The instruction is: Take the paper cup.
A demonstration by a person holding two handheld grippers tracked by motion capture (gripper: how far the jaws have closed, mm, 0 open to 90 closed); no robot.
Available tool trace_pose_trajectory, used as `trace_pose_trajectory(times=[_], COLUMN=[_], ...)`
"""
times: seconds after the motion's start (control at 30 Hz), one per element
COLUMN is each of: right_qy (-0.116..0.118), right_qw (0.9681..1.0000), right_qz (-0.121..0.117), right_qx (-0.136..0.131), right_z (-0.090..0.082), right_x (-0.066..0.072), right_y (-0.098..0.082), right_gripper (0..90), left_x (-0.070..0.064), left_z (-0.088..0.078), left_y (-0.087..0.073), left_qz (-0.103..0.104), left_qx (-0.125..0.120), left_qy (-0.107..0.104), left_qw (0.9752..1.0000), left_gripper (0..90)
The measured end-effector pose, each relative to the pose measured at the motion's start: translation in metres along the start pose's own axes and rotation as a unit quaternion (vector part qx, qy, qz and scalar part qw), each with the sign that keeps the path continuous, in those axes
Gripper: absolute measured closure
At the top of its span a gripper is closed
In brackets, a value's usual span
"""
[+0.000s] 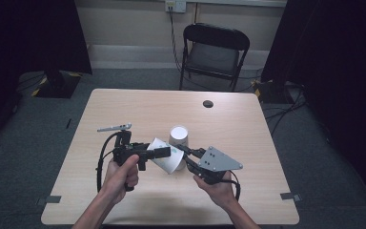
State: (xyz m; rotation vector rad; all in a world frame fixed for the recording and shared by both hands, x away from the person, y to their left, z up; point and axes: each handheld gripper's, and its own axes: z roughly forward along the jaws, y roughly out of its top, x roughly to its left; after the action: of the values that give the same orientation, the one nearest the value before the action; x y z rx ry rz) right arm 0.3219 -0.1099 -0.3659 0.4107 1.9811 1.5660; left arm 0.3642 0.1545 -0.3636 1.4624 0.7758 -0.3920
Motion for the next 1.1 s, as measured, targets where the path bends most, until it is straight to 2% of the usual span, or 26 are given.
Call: trace_pose_trajectory(times=[0.2, 0.37, 0.67, 0.77, 0.8, 0.87, 0.93, 1.1], right_qy=[0.006, 0.011, 0.015, 0.017, 0.017, 0.018, 0.019, 0.021], right_qw=[1.0000, 0.9999, 0.9998, 0.9997, 0.9997, 0.9997, 0.9996, 0.9994], right_qz=[0.003, 0.006, 0.013, 0.015, 0.018, 0.017, 0.022, 0.027], right_qx=[-0.004, -0.004, -0.005, -0.004, -0.004, -0.004, -0.002, -0.002], right_z=[-0.001, -0.002, -0.005, -0.005, -0.006, -0.006, -0.007, -0.009], right_x=[-0.001, -0.002, -0.004, -0.005, -0.006, -0.007, -0.007, -0.009], right_y=[0.001, 0.001, 0.002, 0.003, 0.003, 0.003, 0.004, 0.004], right_gripper=[86.4, 87.3, 87.5, 87.5, 87.5, 87.5, 87.6, 87.6], left_x=[0.001, -0.002, -0.005, -0.005, -0.006, -0.007, -0.009, -0.010], left_z=[0.000, -0.001, -0.005, -0.009, -0.011, -0.012, -0.015, -0.018], left_y=[0.000, 0.001, 0.002, 0.003, 0.003, 0.003, 0.003, 0.002], left_qz=[0.009, 0.030, 0.053, 0.070, 0.083, 0.088, 0.107, 0.121], left_qx=[0.003, 0.004, -0.003, -0.002, 0.000, -0.002, -0.001, 0.000], left_qy=[0.000, 0.009, 0.012, 0.018, 0.024, 0.028, 0.034, 0.043], left_qw=[1.0000, 0.9995, 0.9985, 0.9974, 0.9962, 0.9957, 0.9937, 0.9917], left_gripper=[21.2, 16.1, 15.3, 15.3, 15.3, 15.3, 15.2, 15.5])
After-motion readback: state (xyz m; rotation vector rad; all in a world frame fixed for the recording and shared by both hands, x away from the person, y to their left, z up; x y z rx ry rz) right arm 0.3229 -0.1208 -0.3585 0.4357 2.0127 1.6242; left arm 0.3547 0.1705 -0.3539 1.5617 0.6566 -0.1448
